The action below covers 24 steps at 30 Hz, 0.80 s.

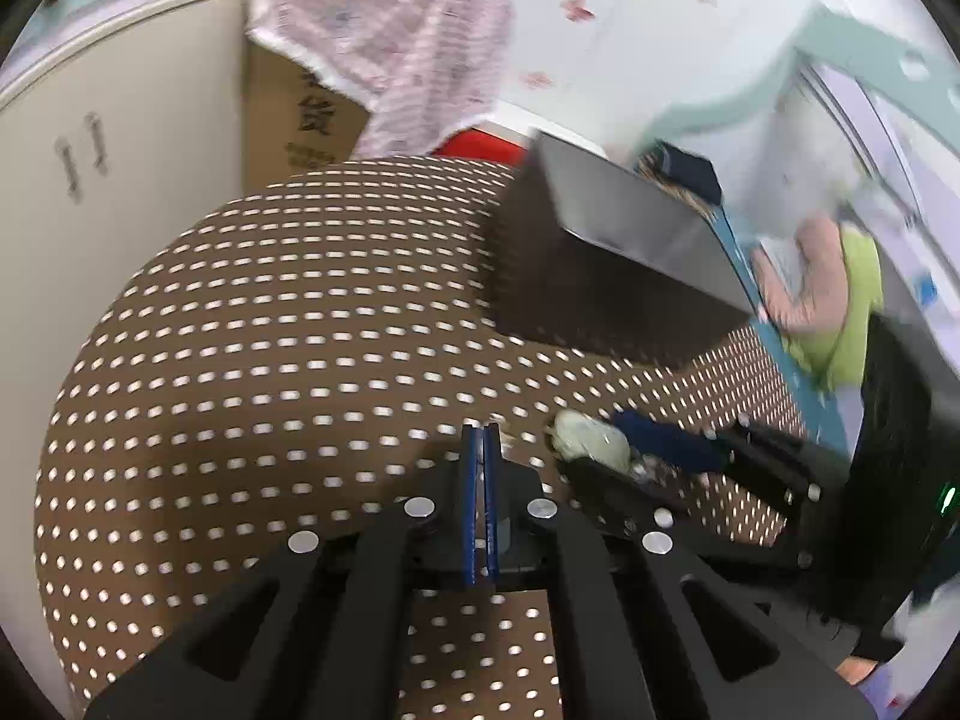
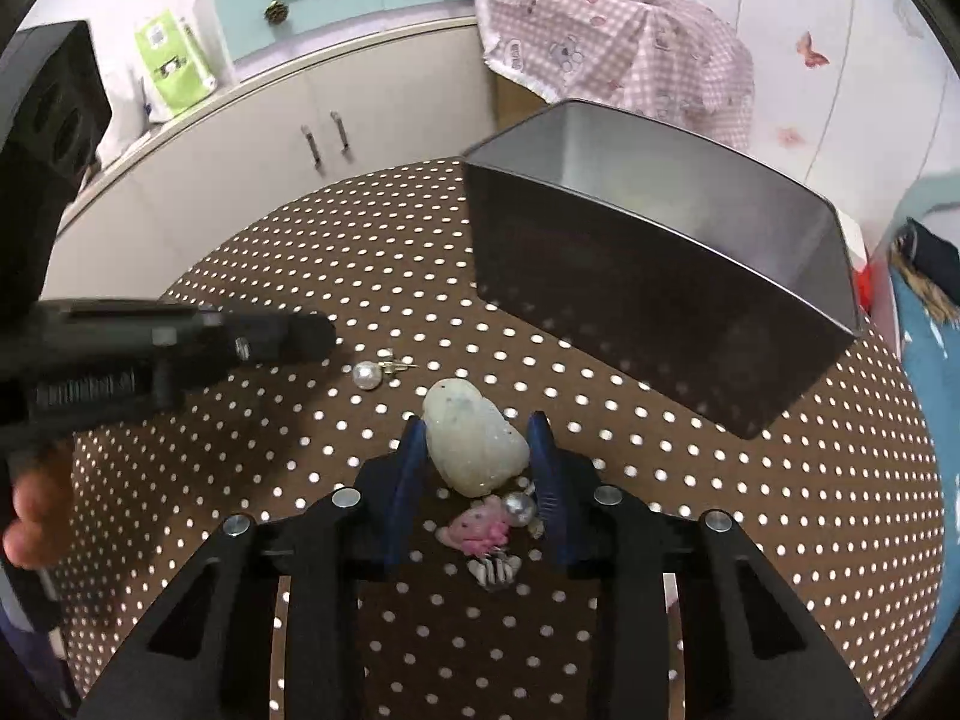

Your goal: Organize jewelry

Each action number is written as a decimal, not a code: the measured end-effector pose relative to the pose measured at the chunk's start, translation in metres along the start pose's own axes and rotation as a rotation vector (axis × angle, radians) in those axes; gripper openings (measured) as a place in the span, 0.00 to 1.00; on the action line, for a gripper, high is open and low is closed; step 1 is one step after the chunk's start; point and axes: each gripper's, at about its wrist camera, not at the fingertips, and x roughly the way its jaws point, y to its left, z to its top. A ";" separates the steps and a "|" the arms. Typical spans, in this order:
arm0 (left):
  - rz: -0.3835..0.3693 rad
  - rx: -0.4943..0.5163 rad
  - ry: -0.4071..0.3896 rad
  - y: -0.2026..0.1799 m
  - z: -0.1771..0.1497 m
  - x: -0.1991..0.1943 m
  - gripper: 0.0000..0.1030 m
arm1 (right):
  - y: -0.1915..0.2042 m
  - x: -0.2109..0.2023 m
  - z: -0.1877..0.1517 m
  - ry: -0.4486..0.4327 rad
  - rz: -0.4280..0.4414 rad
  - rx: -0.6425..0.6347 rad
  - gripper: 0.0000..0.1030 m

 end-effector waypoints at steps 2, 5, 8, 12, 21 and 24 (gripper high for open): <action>0.026 0.057 -0.002 -0.013 -0.002 0.006 0.06 | -0.010 -0.002 -0.002 -0.006 -0.005 0.036 0.33; 0.071 0.101 0.003 -0.023 -0.003 0.014 0.17 | -0.021 -0.007 -0.004 -0.018 -0.006 0.071 0.33; 0.086 0.119 0.006 -0.029 -0.003 0.019 0.17 | -0.025 -0.009 -0.005 -0.026 0.004 0.081 0.33; 0.123 0.156 0.006 -0.037 -0.003 0.024 0.17 | -0.028 -0.010 -0.005 -0.032 0.015 0.091 0.33; 0.145 0.181 0.000 -0.036 -0.004 0.022 0.09 | -0.029 -0.018 -0.006 -0.059 0.030 0.095 0.33; 0.107 0.179 -0.020 -0.037 -0.002 0.010 0.09 | -0.027 -0.029 -0.005 -0.081 0.028 0.090 0.33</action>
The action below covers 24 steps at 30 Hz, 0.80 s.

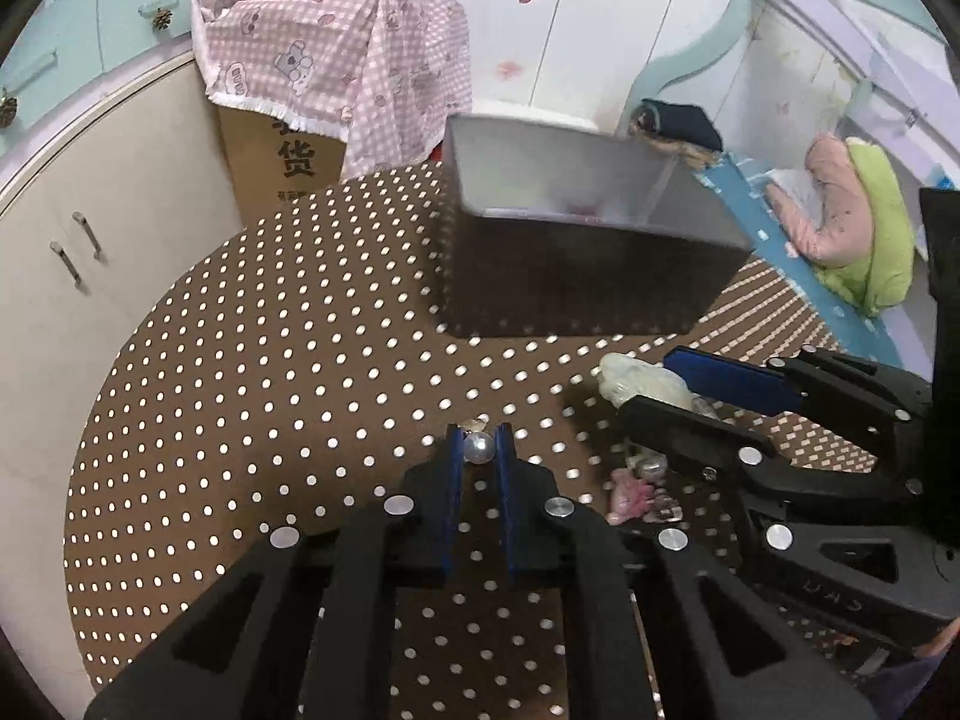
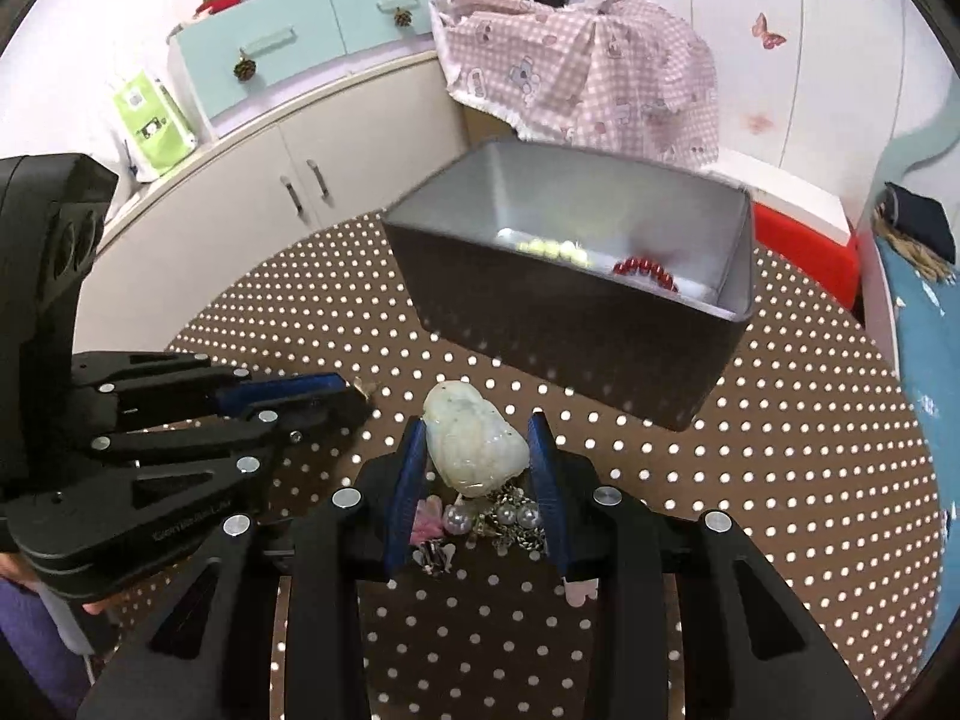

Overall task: Organize jewelry
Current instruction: 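Carry the pearl piece and jade pendant into the tin box and open both tools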

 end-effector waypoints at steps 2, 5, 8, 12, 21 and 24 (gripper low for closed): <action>-0.015 -0.003 -0.018 0.002 0.003 -0.008 0.09 | 0.000 -0.009 0.004 -0.019 0.001 0.002 0.33; -0.052 -0.020 -0.050 0.008 0.012 -0.025 0.09 | -0.002 -0.022 0.010 -0.041 0.010 0.003 0.33; -0.101 -0.027 -0.089 0.009 0.023 -0.044 0.09 | -0.003 -0.035 0.017 -0.069 0.018 0.006 0.33; -0.144 -0.029 -0.125 0.004 0.042 -0.059 0.09 | -0.008 -0.047 0.031 -0.100 0.012 0.019 0.33; -0.233 -0.042 -0.085 -0.013 0.094 -0.040 0.09 | -0.038 -0.050 0.065 -0.121 -0.024 0.077 0.33; -0.245 -0.065 -0.045 -0.014 0.103 -0.021 0.09 | -0.050 -0.040 0.071 -0.106 -0.041 0.094 0.33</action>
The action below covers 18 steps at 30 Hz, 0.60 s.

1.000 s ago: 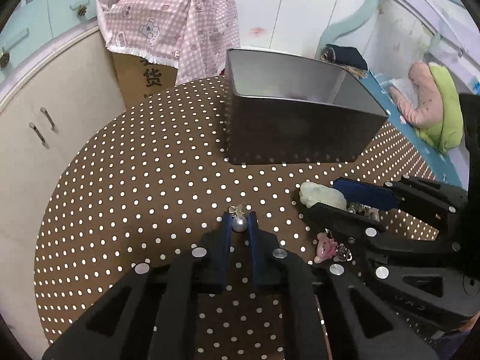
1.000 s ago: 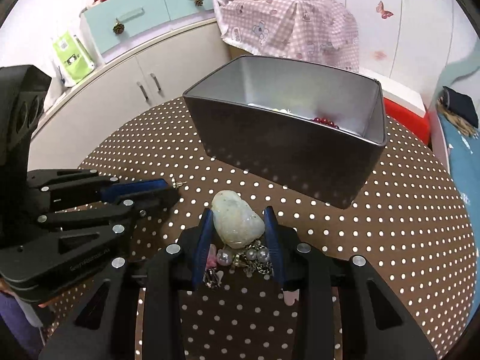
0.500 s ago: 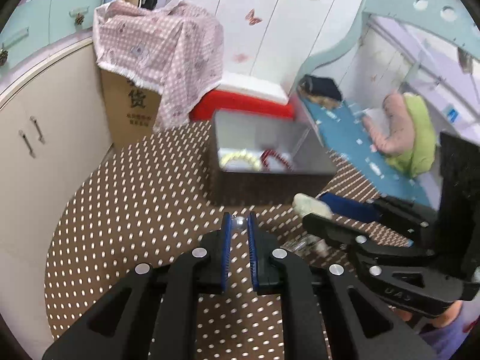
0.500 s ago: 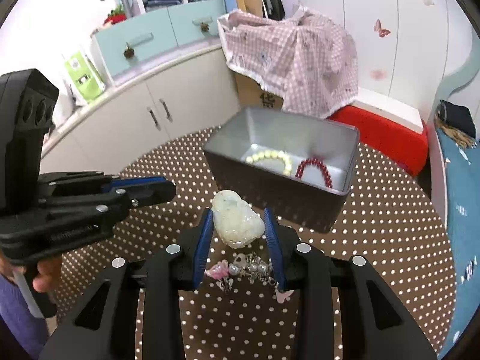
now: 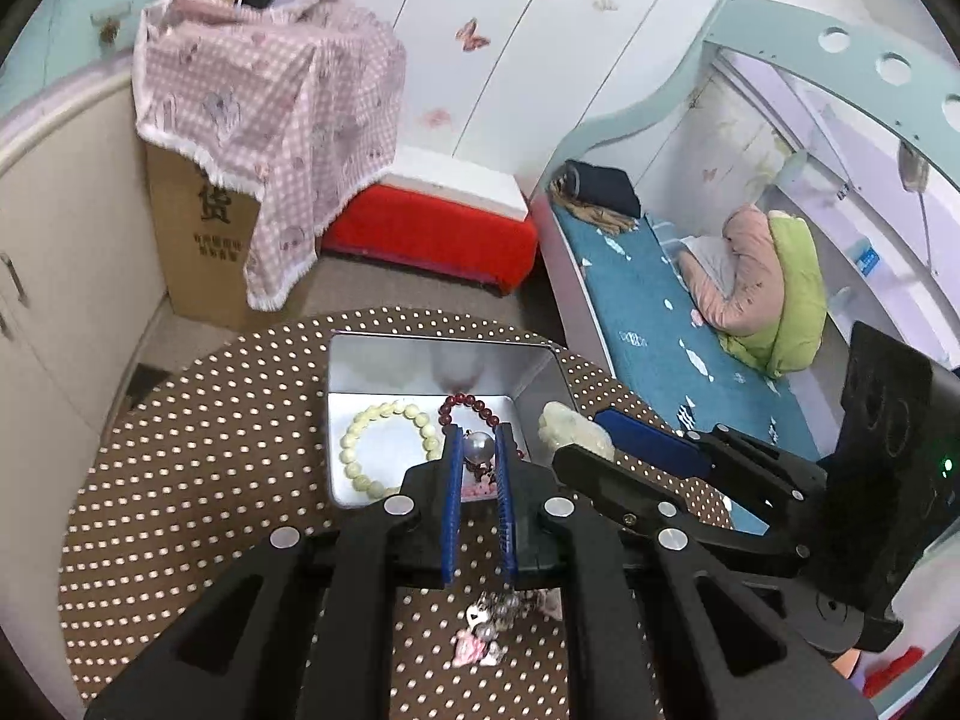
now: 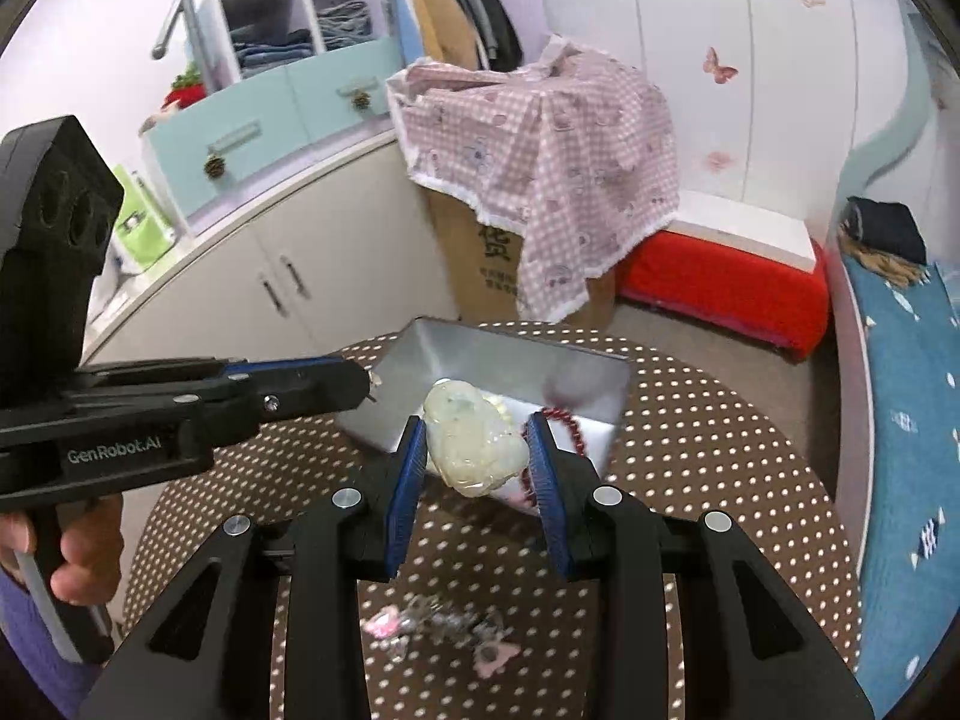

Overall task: Organize jewelry
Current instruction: 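Carry the pearl piece and jade pendant into the tin box and open both tools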

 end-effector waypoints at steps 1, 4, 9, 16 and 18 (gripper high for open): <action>0.000 -0.004 0.010 0.002 0.003 0.006 0.09 | -0.004 0.004 0.001 0.009 -0.002 0.005 0.33; 0.010 -0.022 0.045 0.004 0.006 0.024 0.09 | -0.012 0.017 0.002 0.032 -0.012 0.015 0.33; 0.036 -0.039 0.083 0.010 0.001 0.042 0.09 | -0.016 0.031 -0.001 0.055 -0.015 0.022 0.33; 0.058 -0.062 0.090 0.018 -0.002 0.046 0.10 | -0.015 0.039 -0.004 0.071 -0.016 0.023 0.33; 0.057 -0.065 0.093 0.019 -0.004 0.046 0.11 | -0.015 0.041 -0.005 0.074 -0.016 0.026 0.34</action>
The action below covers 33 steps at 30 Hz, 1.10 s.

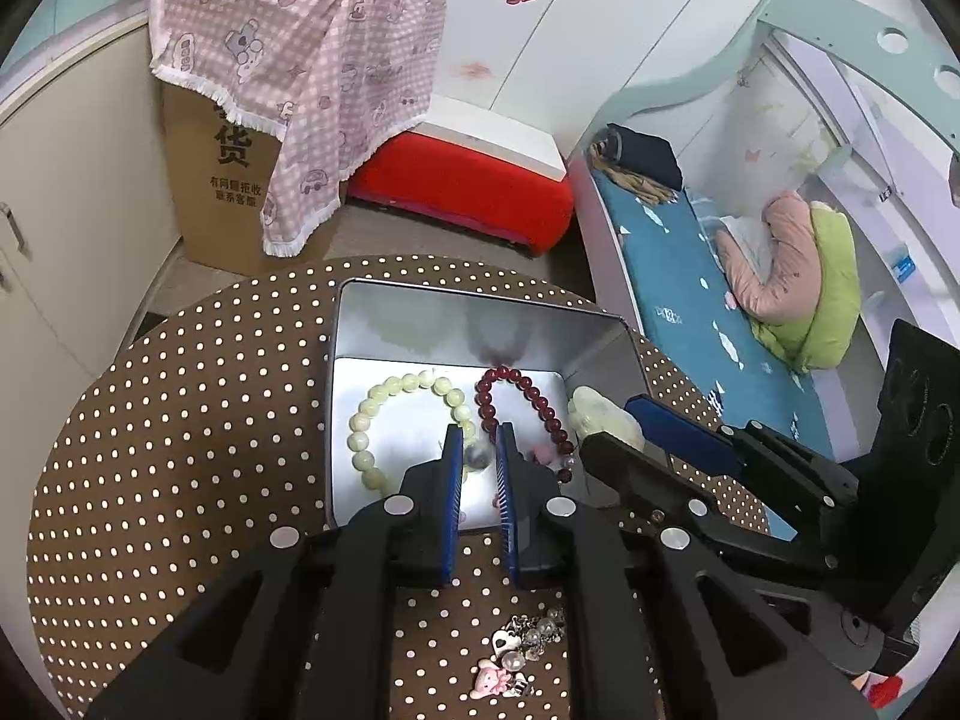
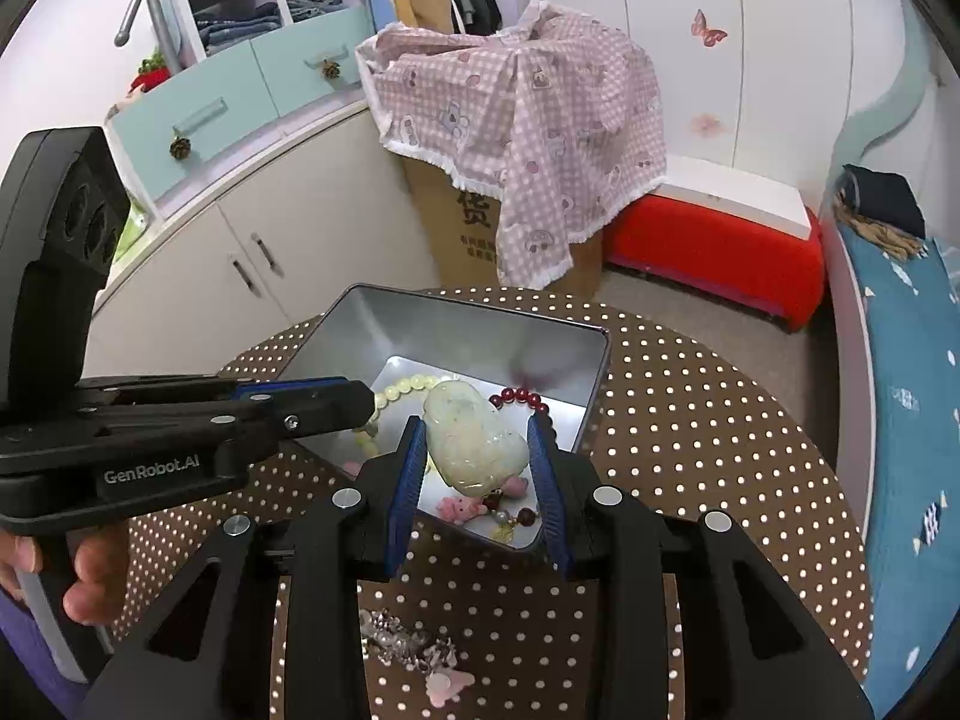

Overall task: Organize jewelry
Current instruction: 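Carry the pearl piece and jade pendant into the tin box and open both tools, then lift both tools out of the tin box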

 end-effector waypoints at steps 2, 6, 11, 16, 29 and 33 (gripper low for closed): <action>0.009 0.004 -0.002 0.000 -0.002 -0.001 0.26 | 0.000 0.001 0.000 0.000 0.002 0.001 0.34; 0.024 0.009 -0.018 -0.003 -0.004 -0.007 0.34 | 0.000 0.001 0.000 0.004 0.001 0.002 0.34; 0.021 0.014 -0.024 -0.006 -0.007 -0.012 0.34 | 0.000 -0.001 -0.002 0.006 0.006 0.015 0.34; 0.021 0.013 -0.051 -0.011 -0.012 -0.024 0.43 | 0.001 -0.014 -0.004 -0.017 0.000 0.021 0.35; 0.109 0.113 -0.173 -0.036 -0.063 -0.074 0.56 | 0.016 -0.081 -0.038 -0.089 -0.049 -0.019 0.47; 0.149 0.102 -0.183 -0.036 -0.089 -0.074 0.57 | 0.016 -0.092 -0.061 -0.091 -0.082 -0.023 0.48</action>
